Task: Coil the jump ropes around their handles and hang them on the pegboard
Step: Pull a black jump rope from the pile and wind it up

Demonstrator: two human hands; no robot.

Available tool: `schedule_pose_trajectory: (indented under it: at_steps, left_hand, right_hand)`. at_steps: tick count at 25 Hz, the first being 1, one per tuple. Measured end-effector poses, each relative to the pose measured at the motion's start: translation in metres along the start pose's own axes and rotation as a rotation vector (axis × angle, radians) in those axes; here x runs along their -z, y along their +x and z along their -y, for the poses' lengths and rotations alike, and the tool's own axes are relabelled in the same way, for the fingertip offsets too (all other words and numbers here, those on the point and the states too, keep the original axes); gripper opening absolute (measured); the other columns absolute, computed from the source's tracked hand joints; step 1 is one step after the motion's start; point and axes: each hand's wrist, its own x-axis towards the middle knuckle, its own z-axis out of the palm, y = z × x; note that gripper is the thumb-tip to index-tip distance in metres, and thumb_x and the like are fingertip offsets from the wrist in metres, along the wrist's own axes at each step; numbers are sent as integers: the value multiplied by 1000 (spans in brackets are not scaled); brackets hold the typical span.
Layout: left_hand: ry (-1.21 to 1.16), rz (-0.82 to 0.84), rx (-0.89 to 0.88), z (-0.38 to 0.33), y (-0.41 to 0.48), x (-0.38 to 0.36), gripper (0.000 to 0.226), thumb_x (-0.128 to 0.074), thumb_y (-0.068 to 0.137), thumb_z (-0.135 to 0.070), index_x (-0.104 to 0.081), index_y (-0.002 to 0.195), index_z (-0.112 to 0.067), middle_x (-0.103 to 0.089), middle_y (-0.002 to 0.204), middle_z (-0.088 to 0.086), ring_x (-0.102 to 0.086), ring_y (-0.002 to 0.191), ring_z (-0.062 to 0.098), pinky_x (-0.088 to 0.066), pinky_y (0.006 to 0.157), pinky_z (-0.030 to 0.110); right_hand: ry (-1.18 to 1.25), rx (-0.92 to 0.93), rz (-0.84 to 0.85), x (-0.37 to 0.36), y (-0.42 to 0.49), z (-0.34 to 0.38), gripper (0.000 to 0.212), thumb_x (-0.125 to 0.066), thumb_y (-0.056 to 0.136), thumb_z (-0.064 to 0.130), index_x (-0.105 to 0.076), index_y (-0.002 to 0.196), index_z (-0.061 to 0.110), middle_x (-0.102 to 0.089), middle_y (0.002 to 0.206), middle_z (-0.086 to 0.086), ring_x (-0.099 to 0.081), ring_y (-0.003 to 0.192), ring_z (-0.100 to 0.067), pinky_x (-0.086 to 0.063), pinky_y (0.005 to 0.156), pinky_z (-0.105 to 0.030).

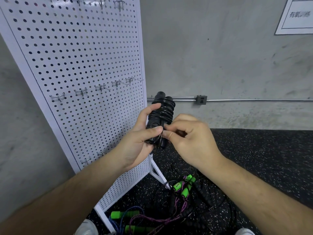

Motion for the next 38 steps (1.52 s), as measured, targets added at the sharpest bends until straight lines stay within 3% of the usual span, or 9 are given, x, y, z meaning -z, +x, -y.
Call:
schedule_pose_trajectory:
  at_steps: [3,7,10,14,21,24,26,33,38]
  left_hand:
    - [-10,-5,15,2,0,0,65,-56,88,-4,-45,147,-29,-64,133,15,-64,117,24,-55,93,32]
    - [-43,-66,-28,-6,4,9,63,-58,91,-5,-46,147,-31,-64,135,13,-63,120,27,-57,92,39]
    - [-27,-80,-50,-12,6,13,61,-59,93,-7,-45,148,-32,-64,135,15,-63,119,30,-53,98,48]
    - [-9,-67,-65,-13,6,16,63,-59,91,-13,-43,148,-32,-63,135,15,-63,121,30,-50,104,48]
    - [54,-18,-56,2,2,11,66,-59,89,-8,-41,149,-28,-62,138,10,-58,130,25,-50,105,37]
    - [16,-53,-85,1,3,11,64,-59,89,-6,-43,148,-25,-65,134,9,-61,125,23,-54,96,32]
    - [-15,-74,-100,-5,5,15,65,-62,87,-8,-45,147,-25,-67,131,9,-63,122,23,-55,93,31]
    - [103,-45,-51,11,4,9,66,-61,88,-6,-41,147,-29,-62,136,15,-59,123,23,-49,105,35]
    - [31,-77,-67,3,4,15,64,-61,90,-4,-43,147,-27,-66,132,12,-62,124,26,-52,102,35]
  right_hand:
    - [-14,54,30,-3,-1,-3,4,-76,87,11,-79,90,12,-55,85,8,-55,73,-10,-44,63,-21]
    - [-318,234,86,1,-1,-15,34,-66,96,19,-67,129,11,-58,106,2,-55,101,-16,-48,87,-27]
    - [-441,397,-37,3,1,-20,28,-65,97,15,-69,123,5,-65,110,-4,-59,100,-22,-49,88,-28]
    - [-366,405,-45,3,2,-17,28,-67,97,14,-69,123,4,-66,109,-4,-63,96,-21,-54,83,-31]
    - [-188,237,-80,-10,2,-6,11,-72,90,12,-77,100,11,-67,91,5,-63,86,-11,-54,73,-32]
    - [-92,133,-43,-11,3,-5,15,-72,92,16,-75,106,13,-63,98,9,-61,96,-7,-53,82,-27]
    - [-161,146,-22,-7,3,-9,16,-71,93,20,-73,108,14,-62,102,11,-58,103,-8,-50,89,-27]
    - [-152,157,-71,-12,3,-12,9,-75,87,7,-79,92,14,-68,86,7,-62,85,-6,-52,74,-25]
    - [66,-39,-52,-15,3,-12,14,-79,86,14,-77,98,18,-69,94,10,-67,92,-7,-56,83,-25]
